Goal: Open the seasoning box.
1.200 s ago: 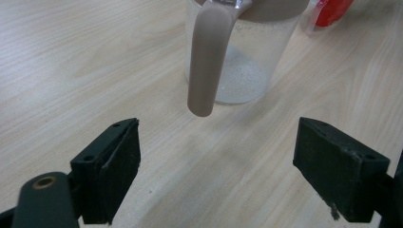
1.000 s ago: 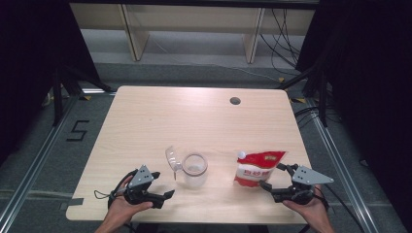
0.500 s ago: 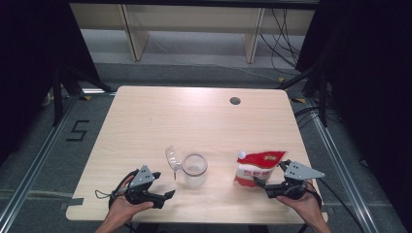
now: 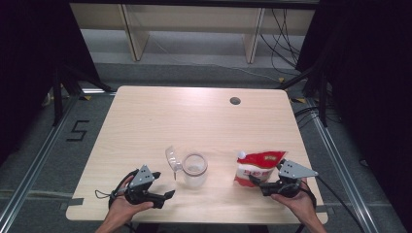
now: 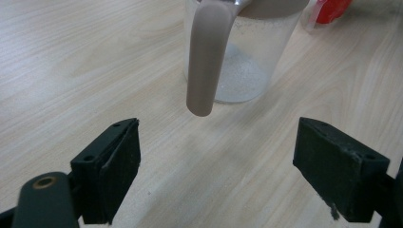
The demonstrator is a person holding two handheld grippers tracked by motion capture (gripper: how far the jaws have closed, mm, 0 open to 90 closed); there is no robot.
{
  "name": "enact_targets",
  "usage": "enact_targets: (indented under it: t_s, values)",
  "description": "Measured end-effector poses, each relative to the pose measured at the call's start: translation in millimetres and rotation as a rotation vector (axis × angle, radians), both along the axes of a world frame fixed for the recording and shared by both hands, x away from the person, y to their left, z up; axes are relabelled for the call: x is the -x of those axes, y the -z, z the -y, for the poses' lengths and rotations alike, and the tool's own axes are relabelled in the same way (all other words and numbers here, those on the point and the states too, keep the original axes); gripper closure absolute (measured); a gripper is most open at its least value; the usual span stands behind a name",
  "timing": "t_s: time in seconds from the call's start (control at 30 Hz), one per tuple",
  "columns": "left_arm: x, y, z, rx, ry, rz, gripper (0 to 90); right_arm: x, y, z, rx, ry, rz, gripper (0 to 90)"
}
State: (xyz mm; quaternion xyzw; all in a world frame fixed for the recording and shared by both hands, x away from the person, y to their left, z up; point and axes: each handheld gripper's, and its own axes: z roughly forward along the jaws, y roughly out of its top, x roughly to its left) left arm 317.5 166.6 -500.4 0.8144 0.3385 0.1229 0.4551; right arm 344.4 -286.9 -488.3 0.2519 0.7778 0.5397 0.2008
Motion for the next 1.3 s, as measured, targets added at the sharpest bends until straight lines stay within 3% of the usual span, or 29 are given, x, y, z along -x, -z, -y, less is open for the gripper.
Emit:
enact_targets:
  t_s: [0.07,0.1,0.17,0.23,0.37,0.43,0.5,0.53,0.63,0.67,0.83,0.87,0.97,1.0,1.07,1.1,1.23,1.27,1.3]
  values:
    - [-1.1,-0.5,-1.2,-0.014,0.014,0.015,15.7,1.0,1.5,0.9,-0.025,0.017,-0.018,22.6]
    - [-0.4,-0.1,-0.6,-0.006,0.006,0.006,15.6,1.5,2.5,0.0,-0.042,0.025,0.003,23.7]
    - [0.0,0.6,-0.1,0.005,0.002,0.006,15.7,0.2,1.4,2.1,-0.020,0.003,0.003,24.9]
    - [-0.9,0.0,-0.9,-0.006,0.017,0.022,15.7,4.0,1.5,0.0,-0.043,0.017,-0.023,29.6]
    - [0.4,0.0,-0.2,-0.001,-0.001,0.000,15.7,5.9,0.2,-0.1,-0.046,-0.011,0.038,40.9]
    - [0.0,0.9,0.0,0.008,0.001,0.008,15.7,6.3,0.0,-0.2,-0.040,-0.001,0.059,41.4]
    - [-0.9,0.1,-1.0,-0.007,0.018,0.023,15.7,7.4,-0.1,-0.7,-0.041,-0.011,0.050,41.9]
    - [0.4,-0.2,-0.4,-0.002,-0.001,0.000,15.7,9.1,0.0,-1.5,-0.050,0.000,0.031,42.3]
    - [-0.6,-0.4,-1.0,-0.008,0.011,0.015,15.7,9.5,-0.3,-3.1,-0.047,0.022,0.043,43.8]
    - [-0.3,-0.3,-0.8,-0.005,0.008,0.013,15.7,11.2,-1.4,-3.2,-0.036,0.024,0.021,44.2]
    - [0.7,0.0,0.0,0.005,-0.005,0.000,15.7,19.5,-2.1,-9.0,-0.039,0.100,-0.003,45.2]
    - [0.4,0.8,0.3,0.013,-0.003,0.005,15.7,19.4,-1.4,-10.4,-0.046,0.115,0.016,45.4]
    - [-0.3,0.2,-1.0,-0.006,0.014,0.018,15.7,21.8,-1.7,-13.5,-0.041,0.135,0.003,46.1]
    - [-0.2,0.1,-1.0,-0.006,0.012,0.019,15.7,24.7,-2.1,-15.7,-0.057,0.160,-0.020,46.3]
    - [-0.6,0.1,-1.5,-0.005,0.015,0.023,15.8,25.7,-2.4,-16.4,-0.055,0.177,-0.020,46.8]
    - [0.3,-0.9,-1.0,-0.002,0.001,0.000,15.8,26.2,-2.3,-16.9,-0.061,0.191,-0.018,47.1]
    - [0.5,-0.2,-0.9,-0.002,-0.001,0.006,15.8,27.9,-2.4,-19.3,-0.065,0.215,-0.024,47.4]
    - [0.4,0.5,-0.1,0.005,-0.001,0.013,15.8,26.8,-2.2,-19.8,-0.056,0.216,-0.006,47.5]
    - [-0.4,0.0,-0.7,-0.012,0.016,0.021,15.9,27.4,-2.5,-20.4,-0.056,0.233,-0.011,47.6]
